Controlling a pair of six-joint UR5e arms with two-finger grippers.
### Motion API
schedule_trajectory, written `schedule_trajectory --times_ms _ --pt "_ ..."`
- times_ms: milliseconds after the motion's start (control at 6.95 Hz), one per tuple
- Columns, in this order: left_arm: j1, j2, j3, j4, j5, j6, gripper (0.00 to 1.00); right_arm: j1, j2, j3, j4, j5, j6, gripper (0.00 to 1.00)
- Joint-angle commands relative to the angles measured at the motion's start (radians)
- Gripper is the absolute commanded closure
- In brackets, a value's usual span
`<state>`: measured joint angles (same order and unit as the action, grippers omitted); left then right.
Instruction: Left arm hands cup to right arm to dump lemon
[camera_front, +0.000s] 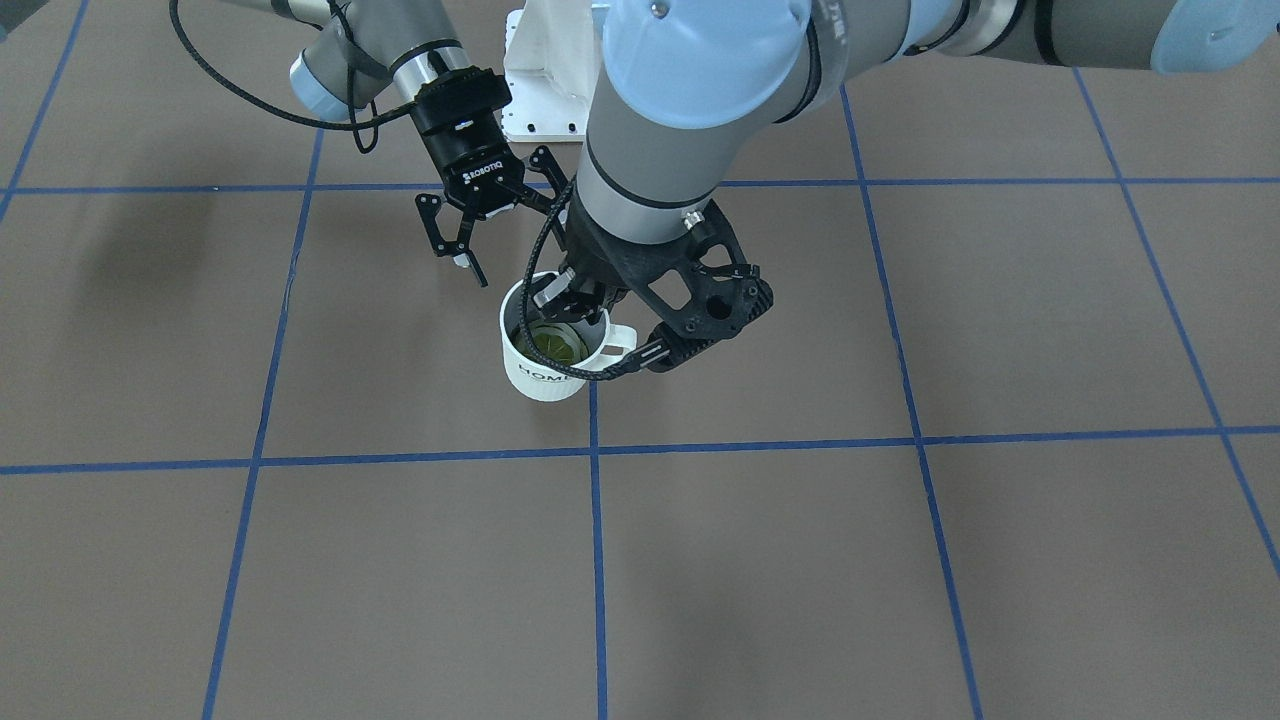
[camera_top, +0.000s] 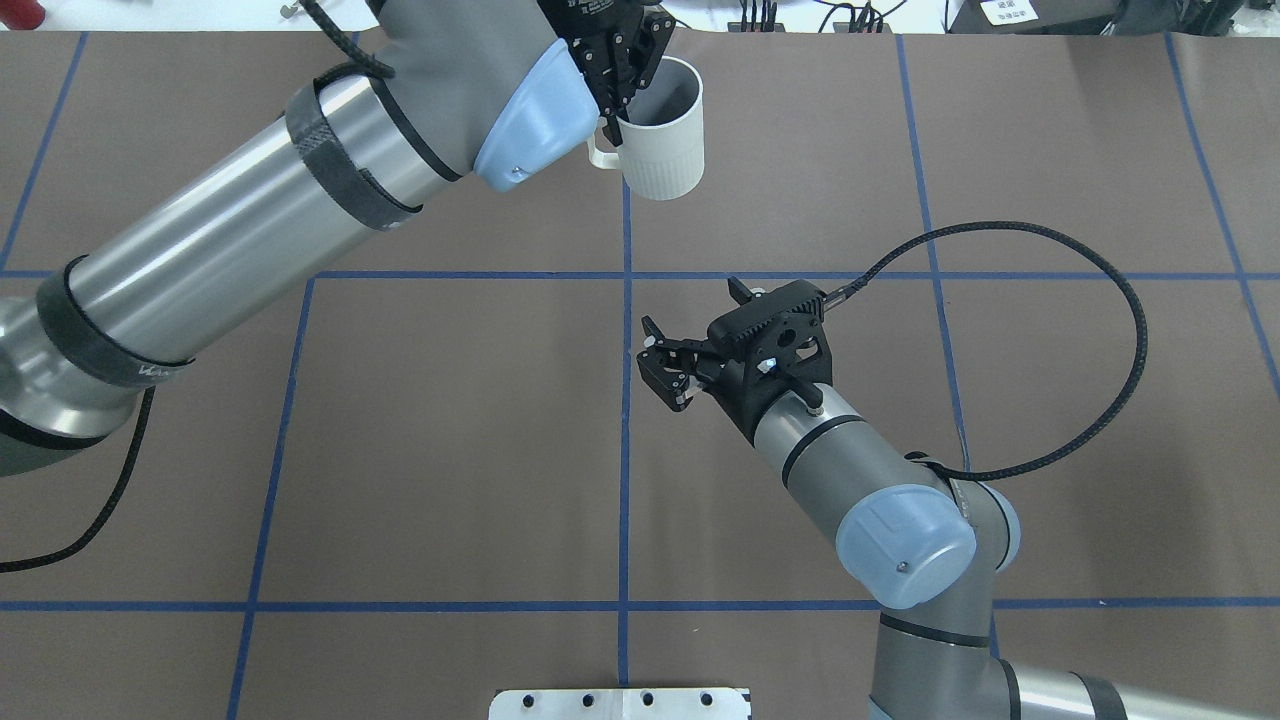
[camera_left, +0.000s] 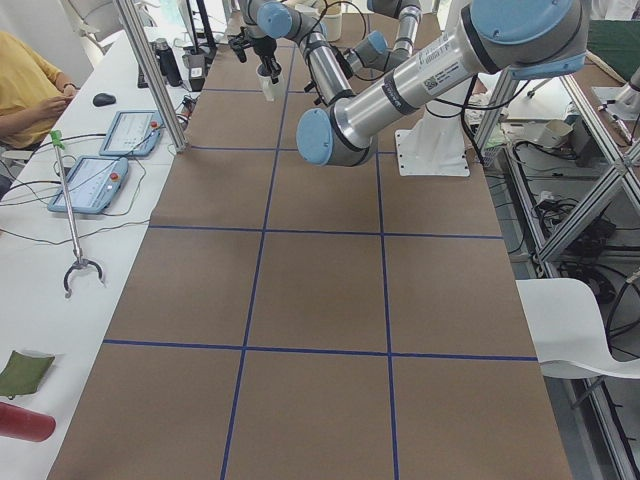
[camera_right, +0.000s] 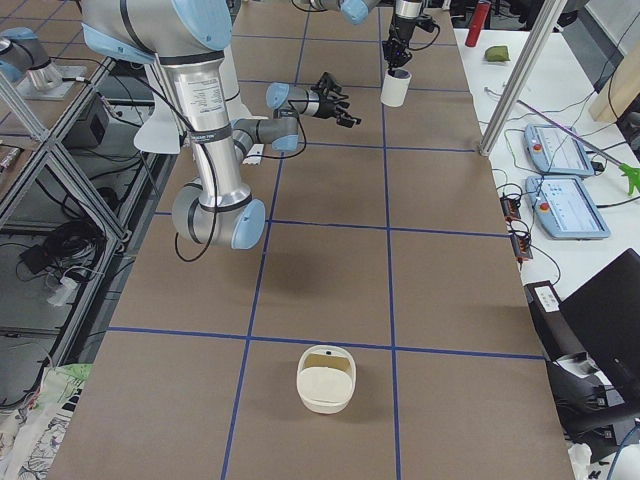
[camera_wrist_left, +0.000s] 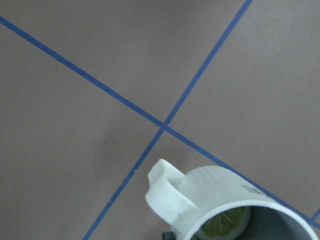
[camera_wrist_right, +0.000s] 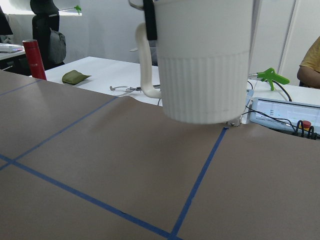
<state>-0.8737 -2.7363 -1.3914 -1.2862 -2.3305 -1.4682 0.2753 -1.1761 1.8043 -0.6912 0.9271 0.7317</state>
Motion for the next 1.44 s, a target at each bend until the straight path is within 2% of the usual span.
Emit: schedule_trajectory --times_ms 0,432,576,720,864,1008,1295 --pt "0.004 0.009 -0.043 0.033 0.003 0.160 1.00 -0.005 0.000 -0.008 0.027 -0.011 -0.006 0.01" --pt "0.042 0.012 -0.097 0.166 0.031 0.450 1.00 -0.007 0.001 -0.003 0.027 -0.010 -0.009 0.01" --pt "0.073 0.018 -0.095 0.172 0.071 0.472 1.00 -0.011 0.004 -0.002 0.032 -0.010 -0.009 0.01" --pt "0.082 0.018 -0.089 0.174 0.071 0.474 1.00 -0.018 0.028 -0.002 0.051 -0.034 -0.012 0.01" --pt "0.084 0.017 -0.089 0.186 0.071 0.474 1.00 -0.050 0.045 -0.002 0.052 -0.135 -0.046 0.01" --pt "0.091 0.018 -0.083 0.189 0.069 0.474 1.00 -0.068 0.047 -0.002 0.055 -0.190 -0.058 0.01" --pt "0.104 0.003 -0.077 0.255 0.071 0.474 1.00 -0.070 0.044 -0.006 0.064 -0.208 -0.060 0.01"
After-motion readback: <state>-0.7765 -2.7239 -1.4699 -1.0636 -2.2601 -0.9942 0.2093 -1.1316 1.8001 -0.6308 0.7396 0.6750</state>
